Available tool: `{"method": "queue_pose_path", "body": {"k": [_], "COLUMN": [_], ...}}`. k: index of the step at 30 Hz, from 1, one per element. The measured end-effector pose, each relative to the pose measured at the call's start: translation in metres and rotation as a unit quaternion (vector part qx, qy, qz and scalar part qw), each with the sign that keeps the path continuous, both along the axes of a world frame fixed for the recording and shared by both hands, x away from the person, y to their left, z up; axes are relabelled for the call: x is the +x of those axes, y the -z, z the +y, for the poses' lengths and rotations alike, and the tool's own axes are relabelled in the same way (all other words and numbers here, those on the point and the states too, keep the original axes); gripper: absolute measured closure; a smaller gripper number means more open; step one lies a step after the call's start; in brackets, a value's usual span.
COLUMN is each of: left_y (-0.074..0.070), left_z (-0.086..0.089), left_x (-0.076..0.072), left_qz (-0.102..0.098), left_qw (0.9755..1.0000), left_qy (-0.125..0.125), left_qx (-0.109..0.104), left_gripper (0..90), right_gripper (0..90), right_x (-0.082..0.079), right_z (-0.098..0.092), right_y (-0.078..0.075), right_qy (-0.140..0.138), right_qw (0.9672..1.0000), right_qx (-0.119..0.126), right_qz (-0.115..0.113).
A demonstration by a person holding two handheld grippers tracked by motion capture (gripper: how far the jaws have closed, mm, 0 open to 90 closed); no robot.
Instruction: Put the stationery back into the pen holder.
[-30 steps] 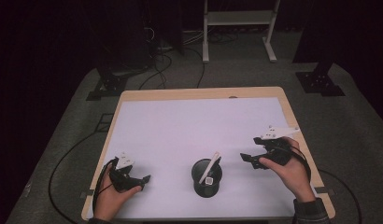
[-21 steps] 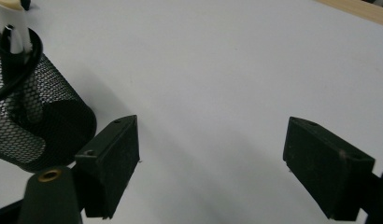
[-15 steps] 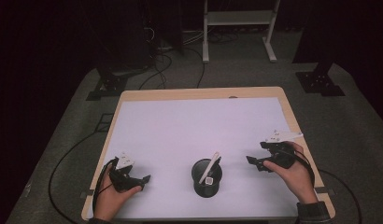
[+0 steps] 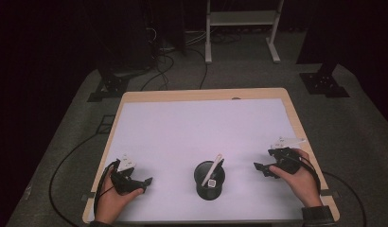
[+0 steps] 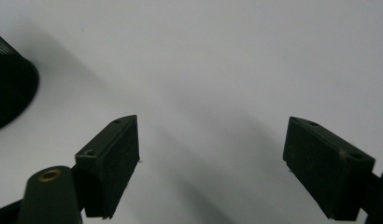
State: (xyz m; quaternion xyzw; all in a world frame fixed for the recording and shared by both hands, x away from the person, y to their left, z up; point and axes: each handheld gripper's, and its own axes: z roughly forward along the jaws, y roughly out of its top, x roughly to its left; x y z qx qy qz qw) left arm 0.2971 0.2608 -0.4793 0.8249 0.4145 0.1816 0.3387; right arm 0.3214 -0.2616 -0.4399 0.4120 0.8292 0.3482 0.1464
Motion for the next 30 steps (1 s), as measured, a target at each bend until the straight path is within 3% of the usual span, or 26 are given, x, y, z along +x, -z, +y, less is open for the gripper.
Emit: {"method": "queue_pose_path", "body": {"k": [8, 30], "left_y": [0.000, 0.000], "left_z": [0.000, 0.000], "left_x": [0.000, 0.000], "left_qz": [0.000, 0.000], "left_qw": [1.0000, 1.0000], "left_qy": [0.000, 0.000], "left_qx": [0.000, 0.000], "left_gripper": [2.2, 2.2], "right_gripper": [17.9, 17.9], "right_x": [-0.002, -0.017], "right_z": [-0.006, -0.023], "right_y": [0.012, 0.030], "right_qy": [0.008, 0.014], "right_qw": [0.9998, 0.9999], "right_qx": [-0.006, 0.008], "right_qz": [0.015, 0.000]}}
